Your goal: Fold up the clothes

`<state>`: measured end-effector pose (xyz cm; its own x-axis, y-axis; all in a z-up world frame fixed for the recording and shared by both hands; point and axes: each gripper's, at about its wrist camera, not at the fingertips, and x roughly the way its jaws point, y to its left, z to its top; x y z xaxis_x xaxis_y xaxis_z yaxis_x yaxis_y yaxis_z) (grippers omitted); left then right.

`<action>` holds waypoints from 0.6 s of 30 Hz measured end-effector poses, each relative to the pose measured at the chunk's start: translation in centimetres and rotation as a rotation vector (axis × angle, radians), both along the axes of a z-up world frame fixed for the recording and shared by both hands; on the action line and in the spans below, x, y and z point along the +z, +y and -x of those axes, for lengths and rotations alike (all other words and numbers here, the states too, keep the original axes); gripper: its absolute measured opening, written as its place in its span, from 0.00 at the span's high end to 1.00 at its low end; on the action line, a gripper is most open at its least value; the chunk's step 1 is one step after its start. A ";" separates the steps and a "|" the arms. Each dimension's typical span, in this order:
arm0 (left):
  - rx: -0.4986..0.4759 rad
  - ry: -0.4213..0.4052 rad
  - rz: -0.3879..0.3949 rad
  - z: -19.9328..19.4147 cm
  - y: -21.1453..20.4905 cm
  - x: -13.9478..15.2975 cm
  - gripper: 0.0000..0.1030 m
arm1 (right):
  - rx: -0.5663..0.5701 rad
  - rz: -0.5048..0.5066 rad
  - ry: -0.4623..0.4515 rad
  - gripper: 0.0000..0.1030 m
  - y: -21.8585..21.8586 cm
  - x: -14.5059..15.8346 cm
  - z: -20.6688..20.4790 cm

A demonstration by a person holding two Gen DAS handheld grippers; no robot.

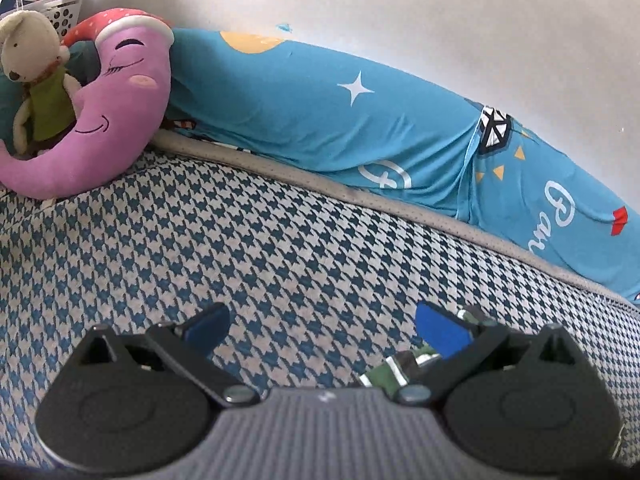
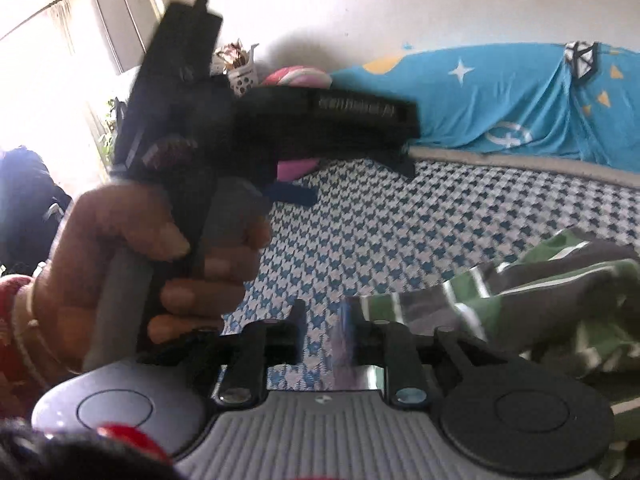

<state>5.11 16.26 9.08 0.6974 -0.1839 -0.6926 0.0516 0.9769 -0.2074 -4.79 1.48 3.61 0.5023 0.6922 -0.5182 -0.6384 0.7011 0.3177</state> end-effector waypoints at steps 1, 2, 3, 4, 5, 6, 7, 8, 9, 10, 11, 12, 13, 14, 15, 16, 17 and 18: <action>-0.005 0.004 -0.001 0.0 -0.2 -0.2 0.00 | -0.020 -0.002 -0.006 0.75 -0.7 0.2 -0.1; -0.011 0.008 -0.004 -0.1 -0.5 -0.3 0.00 | -0.040 -0.004 -0.011 0.75 -1.4 0.4 -0.2; -0.018 0.009 -0.008 -0.1 -0.8 -0.5 0.00 | -0.060 -0.006 -0.017 0.75 -2.1 0.6 -0.3; -0.026 0.010 -0.013 0.0 -1.1 -0.6 0.00 | -0.084 -0.006 -0.022 0.74 -2.9 0.8 -0.5; -0.037 0.010 -0.019 0.0 -1.5 -0.8 0.00 | -0.109 -0.005 -0.026 0.74 -3.6 1.0 -0.6; -0.052 0.010 -0.026 0.0 -1.9 -1.1 0.00 | -0.133 -0.005 -0.031 0.73 -4.4 1.2 -0.8; -0.070 0.012 -0.031 0.0 -2.4 -1.3 0.00 | -0.161 -0.002 -0.037 0.73 -5.2 1.5 -0.9; -0.090 0.014 -0.036 0.0 -2.9 -1.7 0.00 | -0.195 0.001 -0.041 0.73 -6.1 1.6 -1.2; -0.104 0.016 -0.042 0.0 -3.5 -2.0 0.00 | -0.222 0.003 -0.042 0.72 -7.0 1.7 -1.4; -0.118 0.016 -0.056 0.0 -4.0 -2.2 0.00 | -0.247 0.004 -0.043 0.72 -7.8 1.7 -1.5; -0.133 0.016 -0.075 0.0 -4.7 -2.4 0.00 | -0.272 0.007 -0.045 0.72 -8.6 1.8 -1.8; -0.148 0.016 -0.094 -0.1 -5.3 -2.6 0.00 | -0.297 0.010 -0.047 0.71 -9.4 1.9 -2.0; -0.163 0.016 -0.113 -0.1 -6.0 -2.8 0.00 | -0.322 0.010 -0.048 0.71 -10.2 2.0 -2.2; -0.177 0.016 -0.132 -0.2 -6.6 -3.0 0.00 | -0.346 0.009 -0.050 0.70 -11.1 2.2 -2.4; -0.186 0.020 -0.141 -0.3 -7.0 -3.2 0.00 | -0.368 0.010 -0.050 0.68 -11.9 2.4 -2.5; -0.192 0.025 -0.141 -0.5 -7.3 -3.3 0.00 | -0.389 0.012 -0.049 0.67 -12.6 2.7 -2.6; -0.200 0.029 -0.140 -0.7 -7.6 -3.5 0.00 | -0.410 0.017 -0.048 0.67 -13.4 2.8 -2.7; -0.212 0.030 -0.128 -1.0 -7.8 -3.6 0.00 | -0.432 0.022 -0.047 0.67 -14.2 2.8 -2.8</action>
<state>6.11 8.42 5.48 0.6315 -0.2332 -0.7395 0.2542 0.9633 -0.0867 -2.01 -12.74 6.43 0.7668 0.4024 -0.5001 -0.2985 0.9133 0.2772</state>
